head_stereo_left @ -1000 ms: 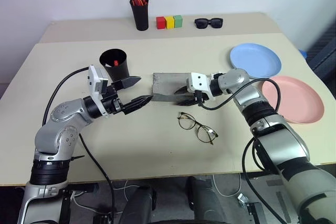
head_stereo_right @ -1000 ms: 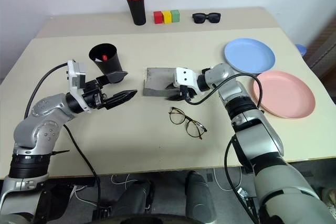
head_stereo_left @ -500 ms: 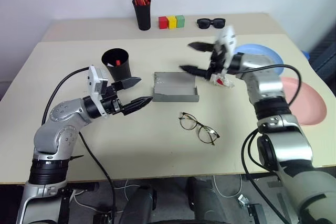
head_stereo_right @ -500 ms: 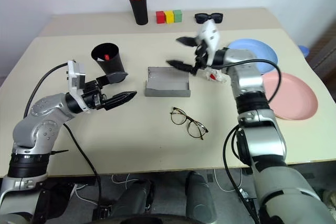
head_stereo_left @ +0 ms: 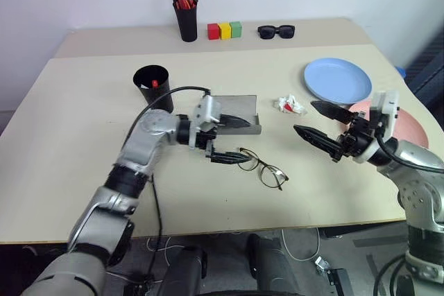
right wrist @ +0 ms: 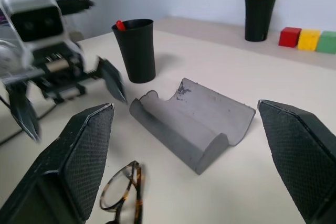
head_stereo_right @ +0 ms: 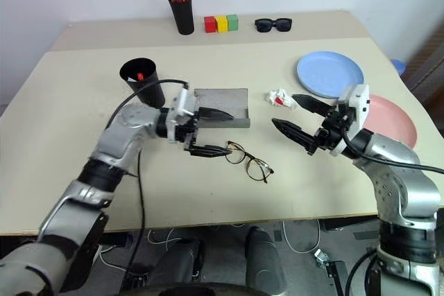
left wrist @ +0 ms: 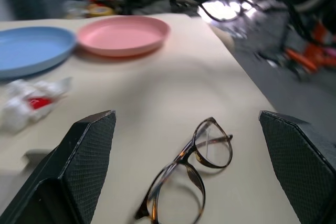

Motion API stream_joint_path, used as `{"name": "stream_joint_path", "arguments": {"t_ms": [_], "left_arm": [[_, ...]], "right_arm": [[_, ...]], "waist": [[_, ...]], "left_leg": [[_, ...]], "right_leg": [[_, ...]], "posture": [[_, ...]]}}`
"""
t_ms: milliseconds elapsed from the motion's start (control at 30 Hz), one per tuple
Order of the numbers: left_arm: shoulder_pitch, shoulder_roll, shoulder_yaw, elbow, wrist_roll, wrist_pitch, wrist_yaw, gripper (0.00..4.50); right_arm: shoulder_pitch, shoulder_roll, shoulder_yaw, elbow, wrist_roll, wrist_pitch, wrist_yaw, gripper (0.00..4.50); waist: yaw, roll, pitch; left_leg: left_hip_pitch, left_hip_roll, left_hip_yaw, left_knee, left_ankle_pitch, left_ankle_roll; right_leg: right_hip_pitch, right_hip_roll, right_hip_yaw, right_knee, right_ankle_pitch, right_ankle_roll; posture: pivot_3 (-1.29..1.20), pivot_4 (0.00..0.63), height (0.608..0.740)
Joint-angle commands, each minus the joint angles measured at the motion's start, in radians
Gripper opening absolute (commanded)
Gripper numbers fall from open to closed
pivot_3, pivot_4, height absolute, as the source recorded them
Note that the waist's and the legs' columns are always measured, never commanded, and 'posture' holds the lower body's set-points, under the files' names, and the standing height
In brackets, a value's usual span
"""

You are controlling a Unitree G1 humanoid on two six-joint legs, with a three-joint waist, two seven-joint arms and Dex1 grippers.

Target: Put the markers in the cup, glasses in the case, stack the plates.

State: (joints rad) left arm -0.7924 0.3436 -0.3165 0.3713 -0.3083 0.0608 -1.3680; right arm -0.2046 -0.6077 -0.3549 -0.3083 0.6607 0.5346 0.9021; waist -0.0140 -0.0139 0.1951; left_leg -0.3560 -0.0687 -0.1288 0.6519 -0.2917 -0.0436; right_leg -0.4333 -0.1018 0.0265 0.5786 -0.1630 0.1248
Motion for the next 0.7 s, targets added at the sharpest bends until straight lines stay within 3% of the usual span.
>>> {"name": "stream_joint_path", "arguments": {"t_ms": [33,333,533,700], "left_arm": [[-0.102,-0.038,-0.036,0.175,0.085,-0.157,-0.077,4.50],[-0.319,-0.181,-0.081,0.573,0.241,-0.395,-0.175,4.50],[-0.388,-0.260,-0.110,0.708,0.340,-0.492,-0.202,4.50],[-0.415,-0.269,-0.124,0.760,0.420,-0.564,-0.184,4.50]], "right_arm": [[0.022,0.004,-0.041,-0.080,0.033,-0.012,-0.059,4.47],[0.076,0.011,-0.030,-0.113,0.034,-0.055,-0.128,4.47],[0.065,0.013,-0.004,-0.100,0.021,-0.082,-0.147,4.47],[0.062,0.005,0.009,-0.099,0.019,-0.089,-0.155,4.47]], "waist": [[0.004,0.000,0.000],[0.005,-0.001,0.000],[0.003,-0.001,0.000],[0.004,-0.001,0.000]], "left_leg": [[0.000,0.000,0.000,0.000,0.000,0.000],[-0.001,-0.001,0.000,0.001,-0.001,0.002],[-0.001,-0.001,0.000,0.001,-0.001,0.002],[-0.001,-0.001,0.000,0.001,-0.001,0.002]], "right_leg": [[0.000,0.000,0.000,0.000,0.000,0.000],[0.000,0.000,0.000,-0.001,-0.001,0.001],[0.000,0.000,0.000,-0.001,-0.001,0.002],[0.000,0.000,0.000,0.000,-0.001,0.002]], "posture": [[0.00,0.150,0.740],[0.00,0.150,0.740],[0.00,0.150,0.740],[0.00,0.150,0.740]]}}
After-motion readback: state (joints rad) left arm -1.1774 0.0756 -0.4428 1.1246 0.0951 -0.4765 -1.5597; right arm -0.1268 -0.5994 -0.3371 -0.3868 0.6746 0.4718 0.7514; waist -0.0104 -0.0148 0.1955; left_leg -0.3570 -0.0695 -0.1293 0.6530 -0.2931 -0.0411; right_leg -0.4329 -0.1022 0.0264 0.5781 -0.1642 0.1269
